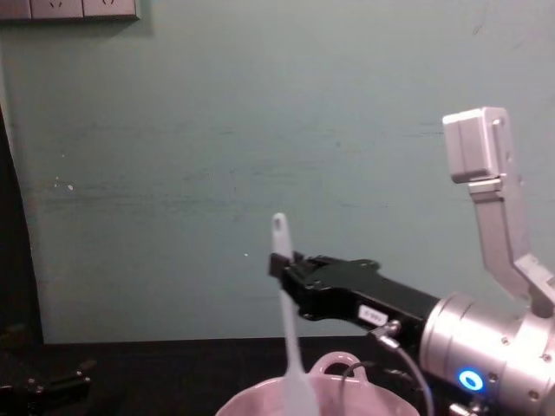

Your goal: Use the one hand to pick up the spoon and stir the clear water in the bowl.

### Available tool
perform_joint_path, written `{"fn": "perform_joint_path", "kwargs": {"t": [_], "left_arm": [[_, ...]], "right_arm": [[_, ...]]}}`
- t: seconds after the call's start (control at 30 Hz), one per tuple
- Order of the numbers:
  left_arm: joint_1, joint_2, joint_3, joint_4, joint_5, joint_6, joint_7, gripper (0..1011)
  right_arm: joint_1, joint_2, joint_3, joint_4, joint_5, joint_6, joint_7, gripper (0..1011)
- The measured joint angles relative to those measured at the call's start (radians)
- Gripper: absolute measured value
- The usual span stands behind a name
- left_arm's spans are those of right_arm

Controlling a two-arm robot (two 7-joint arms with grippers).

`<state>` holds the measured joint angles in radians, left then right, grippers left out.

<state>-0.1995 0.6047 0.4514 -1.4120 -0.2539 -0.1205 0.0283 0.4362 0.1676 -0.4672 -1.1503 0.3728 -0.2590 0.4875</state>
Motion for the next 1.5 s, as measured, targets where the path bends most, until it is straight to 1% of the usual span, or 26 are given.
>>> {"fn": "perform_joint_path", "kwargs": {"t": [0.07, 0.17, 0.33, 0.37, 0.43, 0.47, 0.53, 0.57, 0.63, 0.67, 0.7, 0.73, 0.83, 0.97, 1.0, 1.07, 1.1, 1.13, 1.17, 1.2, 1.27, 1.3, 1.37, 1.5], "left_arm": [[0.000, 0.000, 0.000, 0.000, 0.000, 0.000, 0.000, 1011], [0.000, 0.000, 0.000, 0.000, 0.000, 0.000, 0.000, 1011], [0.000, 0.000, 0.000, 0.000, 0.000, 0.000, 0.000, 1011], [0.000, 0.000, 0.000, 0.000, 0.000, 0.000, 0.000, 1011], [0.000, 0.000, 0.000, 0.000, 0.000, 0.000, 0.000, 1011], [0.000, 0.000, 0.000, 0.000, 0.000, 0.000, 0.000, 1011], [0.000, 0.000, 0.000, 0.000, 0.000, 0.000, 0.000, 1011], [0.000, 0.000, 0.000, 0.000, 0.000, 0.000, 0.000, 1011], [0.000, 0.000, 0.000, 0.000, 0.000, 0.000, 0.000, 1011], [0.000, 0.000, 0.000, 0.000, 0.000, 0.000, 0.000, 1011], [0.000, 0.000, 0.000, 0.000, 0.000, 0.000, 0.000, 1011], [0.000, 0.000, 0.000, 0.000, 0.000, 0.000, 0.000, 1011], [0.000, 0.000, 0.000, 0.000, 0.000, 0.000, 0.000, 1011], [0.000, 0.000, 0.000, 0.000, 0.000, 0.000, 0.000, 1011], [0.000, 0.000, 0.000, 0.000, 0.000, 0.000, 0.000, 1011], [0.000, 0.000, 0.000, 0.000, 0.000, 0.000, 0.000, 1011], [0.000, 0.000, 0.000, 0.000, 0.000, 0.000, 0.000, 1011], [0.000, 0.000, 0.000, 0.000, 0.000, 0.000, 0.000, 1011], [0.000, 0.000, 0.000, 0.000, 0.000, 0.000, 0.000, 1011], [0.000, 0.000, 0.000, 0.000, 0.000, 0.000, 0.000, 1011], [0.000, 0.000, 0.000, 0.000, 0.000, 0.000, 0.000, 1011], [0.000, 0.000, 0.000, 0.000, 0.000, 0.000, 0.000, 1011], [0.000, 0.000, 0.000, 0.000, 0.000, 0.000, 0.000, 1011], [0.000, 0.000, 0.000, 0.000, 0.000, 0.000, 0.000, 1011]], "right_arm": [[0.000, 0.005, 0.014, 0.001, -0.021, -0.009, -0.025, 114], [-0.011, 0.021, 0.031, -0.015, -0.038, -0.009, -0.044, 114], [-0.050, 0.060, 0.053, -0.076, -0.043, 0.013, -0.040, 113], [-0.067, 0.077, 0.058, -0.105, -0.039, 0.028, -0.027, 114], [-0.087, 0.092, 0.062, -0.135, -0.028, 0.044, -0.011, 114], [-0.105, 0.106, 0.064, -0.164, -0.015, 0.060, 0.005, 114], [-0.123, 0.119, 0.064, -0.192, 0.002, 0.077, 0.024, 114], [-0.139, 0.129, 0.061, -0.218, 0.020, 0.091, 0.043, 114], [-0.150, 0.137, 0.055, -0.238, 0.040, 0.105, 0.066, 114], [-0.155, 0.141, 0.045, -0.252, 0.056, 0.111, 0.085, 114], [-0.156, 0.142, 0.041, -0.255, 0.061, 0.113, 0.091, 114], [-0.157, 0.141, 0.030, -0.260, 0.072, 0.116, 0.105, 114], [-0.149, 0.131, 0.014, -0.259, 0.084, 0.113, 0.119, 114], [-0.120, 0.102, -0.011, -0.219, 0.088, 0.091, 0.126, 114], [-0.102, 0.084, -0.020, -0.192, 0.084, 0.077, 0.124, 114], [-0.084, 0.067, -0.027, -0.162, 0.078, 0.063, 0.116, 114], [-0.066, 0.049, -0.030, -0.129, 0.066, 0.040, 0.105, 114], [-0.057, 0.041, -0.031, -0.110, 0.059, 0.027, 0.096, 114], [-0.048, 0.032, -0.031, -0.093, 0.051, 0.016, 0.088, 114], [-0.031, 0.015, -0.030, -0.057, 0.032, -0.008, 0.066, 114], [-0.017, 0.001, -0.026, -0.025, 0.013, -0.029, 0.045, 114], [-0.001, -0.013, -0.020, 0.008, -0.010, -0.054, 0.021, 114], [0.019, -0.029, -0.009, 0.052, -0.043, -0.085, -0.016, 114], [0.037, -0.036, 0.006, 0.087, -0.080, -0.114, -0.061, 114]]}}
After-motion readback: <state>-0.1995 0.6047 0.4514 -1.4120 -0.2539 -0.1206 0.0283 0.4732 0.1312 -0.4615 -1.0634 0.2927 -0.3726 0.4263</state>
